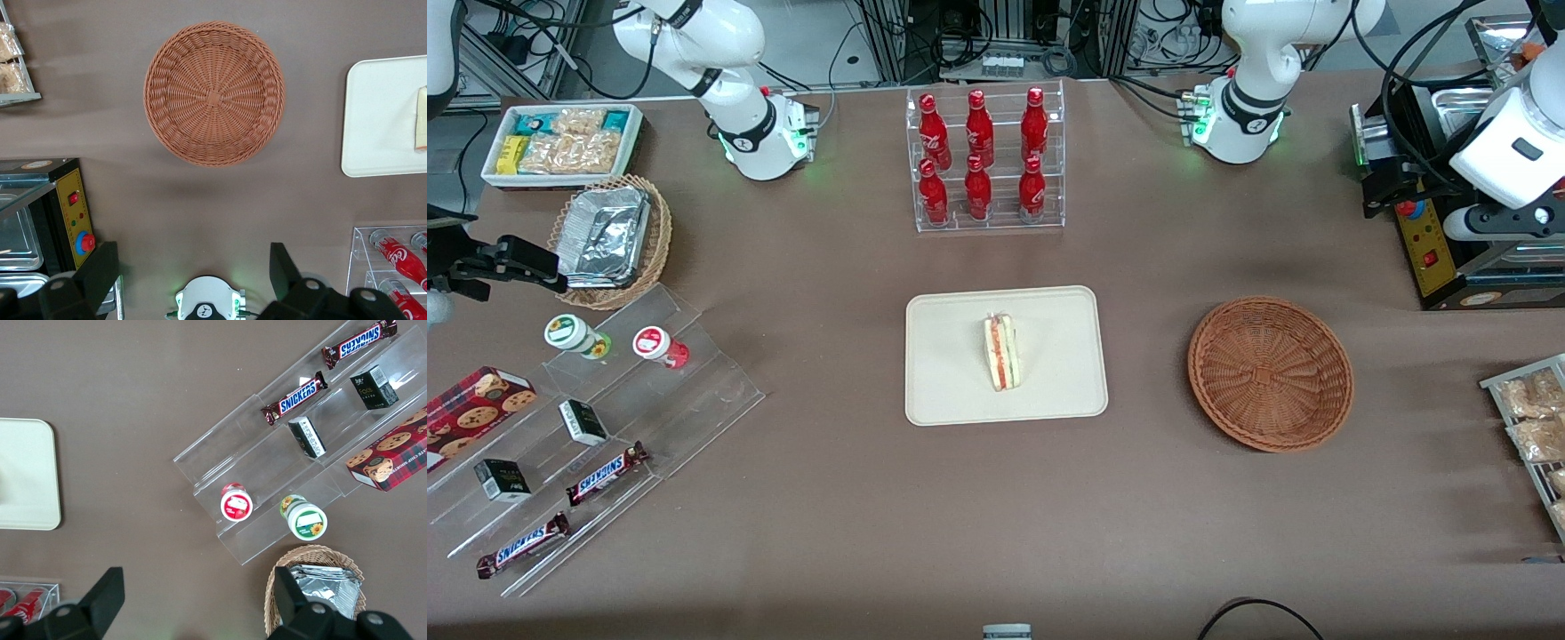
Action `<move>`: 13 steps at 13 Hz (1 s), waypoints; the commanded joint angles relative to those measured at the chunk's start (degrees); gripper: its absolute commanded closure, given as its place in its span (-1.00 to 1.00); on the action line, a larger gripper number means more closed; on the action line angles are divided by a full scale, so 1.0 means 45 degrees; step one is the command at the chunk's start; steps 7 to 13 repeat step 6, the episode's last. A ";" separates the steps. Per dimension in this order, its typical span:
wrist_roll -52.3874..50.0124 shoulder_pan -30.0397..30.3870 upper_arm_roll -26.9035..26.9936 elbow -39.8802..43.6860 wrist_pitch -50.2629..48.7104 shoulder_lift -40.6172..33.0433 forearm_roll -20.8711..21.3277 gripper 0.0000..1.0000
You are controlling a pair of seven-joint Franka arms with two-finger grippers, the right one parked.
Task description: Place sandwich from basket to tray
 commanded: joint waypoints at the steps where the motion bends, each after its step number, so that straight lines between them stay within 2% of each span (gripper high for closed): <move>1: 0.0029 0.0157 -0.0013 0.0301 0.0068 0.0064 -0.0146 -1.00; 13: 0.0047 0.0138 -0.0170 0.0421 0.0126 0.0203 -0.0224 -1.00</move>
